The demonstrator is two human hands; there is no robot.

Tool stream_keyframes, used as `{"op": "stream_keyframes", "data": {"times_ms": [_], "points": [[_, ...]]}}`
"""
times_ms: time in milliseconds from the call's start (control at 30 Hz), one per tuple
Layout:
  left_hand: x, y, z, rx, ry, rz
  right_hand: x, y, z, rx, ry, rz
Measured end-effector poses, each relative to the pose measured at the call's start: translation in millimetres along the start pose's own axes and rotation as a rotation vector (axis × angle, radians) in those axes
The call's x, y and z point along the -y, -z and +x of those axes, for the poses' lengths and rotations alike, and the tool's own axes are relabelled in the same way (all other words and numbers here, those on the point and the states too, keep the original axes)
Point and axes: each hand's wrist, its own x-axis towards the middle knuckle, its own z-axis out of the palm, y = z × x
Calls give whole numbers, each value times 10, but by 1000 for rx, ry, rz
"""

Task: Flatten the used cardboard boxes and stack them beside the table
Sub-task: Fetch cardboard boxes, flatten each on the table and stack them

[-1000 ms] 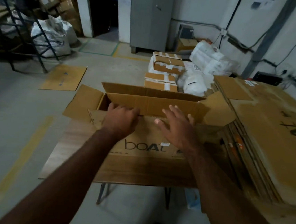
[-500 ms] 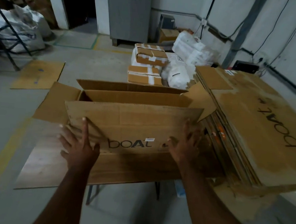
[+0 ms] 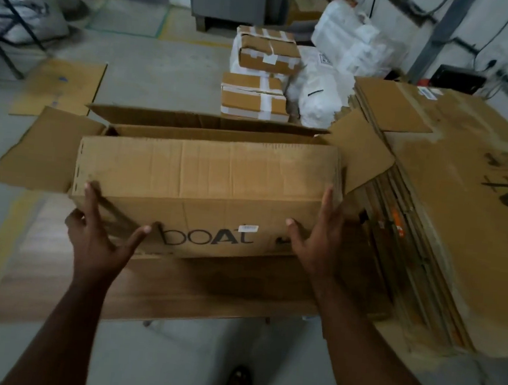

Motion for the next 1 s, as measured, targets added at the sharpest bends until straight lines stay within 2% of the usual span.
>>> {"op": "stream_keyframes", "data": {"times_ms": [67, 167, 300, 400, 467, 567, 733, 867, 933, 1000], "points": [[-151, 88, 127, -54, 4, 44, 147, 123, 190, -2, 8, -69], [-386, 205, 416, -123, 0, 149, 399, 275, 518, 79, -106, -184], [-468, 120, 774, 92, 64, 313, 571, 255, 864, 279, -149, -285], [-370, 28, 903, 219, 130, 353, 547, 188, 1011, 477, -213, -254], [-299, -7, 932, 277, 167, 388, 486, 157, 1039, 548, -272, -238], [-325, -19, 943, 288, 179, 376, 459, 140, 1072, 542, -314, -229], [-435, 47, 761, 178, 186, 359, 457, 217, 938, 561, -371, -254], [-270, 43, 461, 261, 206, 300, 416, 169, 554, 542, -355, -266], [-260, 43, 492, 269, 204, 354, 426, 151, 499, 537, -356, -275], [-313, 9, 484, 233, 128, 488, 441, 148, 468, 503, -295, -355]]}}
